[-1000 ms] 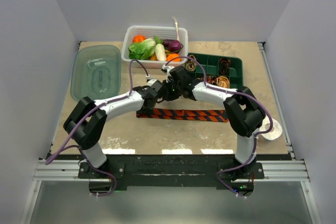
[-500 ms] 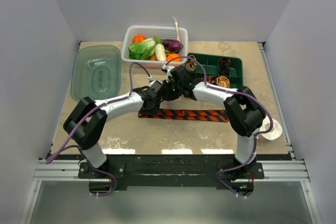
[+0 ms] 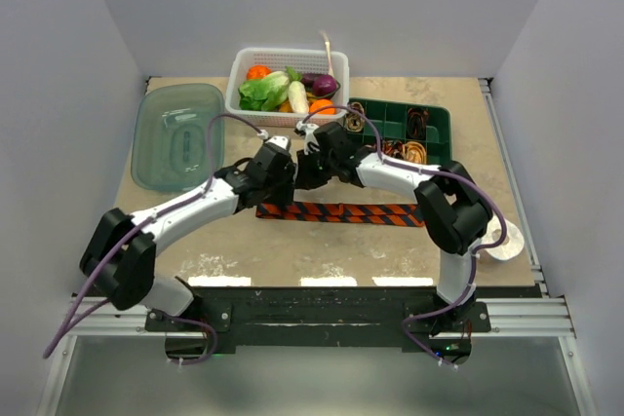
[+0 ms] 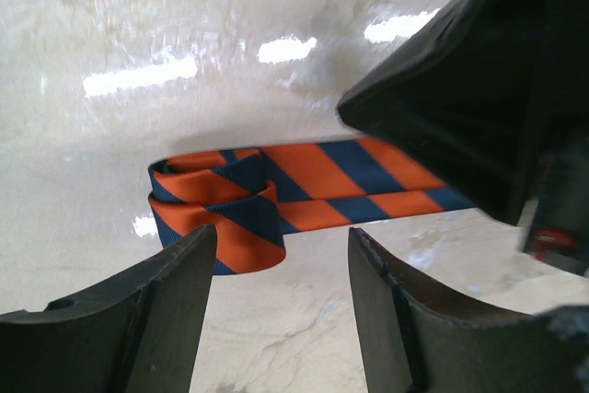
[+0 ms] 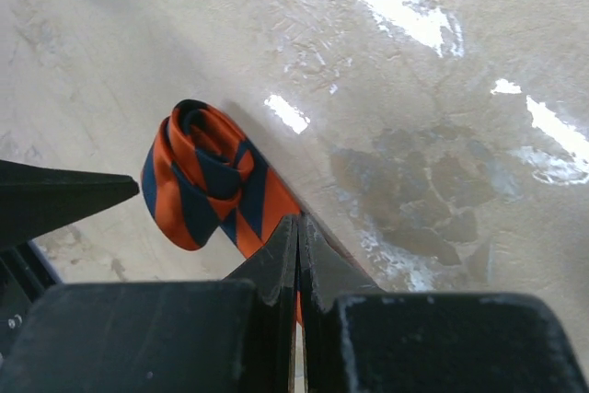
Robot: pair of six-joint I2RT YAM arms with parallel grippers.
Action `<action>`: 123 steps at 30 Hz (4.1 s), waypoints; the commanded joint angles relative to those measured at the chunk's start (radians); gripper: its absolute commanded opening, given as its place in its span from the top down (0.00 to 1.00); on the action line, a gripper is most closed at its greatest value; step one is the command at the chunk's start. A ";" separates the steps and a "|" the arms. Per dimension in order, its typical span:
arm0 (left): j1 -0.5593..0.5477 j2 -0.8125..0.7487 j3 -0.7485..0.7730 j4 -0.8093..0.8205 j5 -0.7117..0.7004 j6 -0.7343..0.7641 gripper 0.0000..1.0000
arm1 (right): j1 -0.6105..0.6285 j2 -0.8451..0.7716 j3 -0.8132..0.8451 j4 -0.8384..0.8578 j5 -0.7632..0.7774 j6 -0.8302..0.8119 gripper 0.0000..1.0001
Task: Roll the ties
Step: Roll the tie at the center of the board.
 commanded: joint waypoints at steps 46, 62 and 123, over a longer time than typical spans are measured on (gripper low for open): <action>0.550 -0.011 -0.538 0.820 0.809 -0.105 0.36 | 0.113 0.097 0.021 0.043 0.005 -0.036 1.00; 0.550 0.046 -0.597 1.027 0.858 -0.133 0.65 | 0.104 0.082 0.001 0.077 -0.044 -0.054 1.00; 0.398 -0.114 -0.341 0.418 0.410 0.056 0.81 | 0.140 0.041 0.014 -0.135 0.091 -0.127 1.00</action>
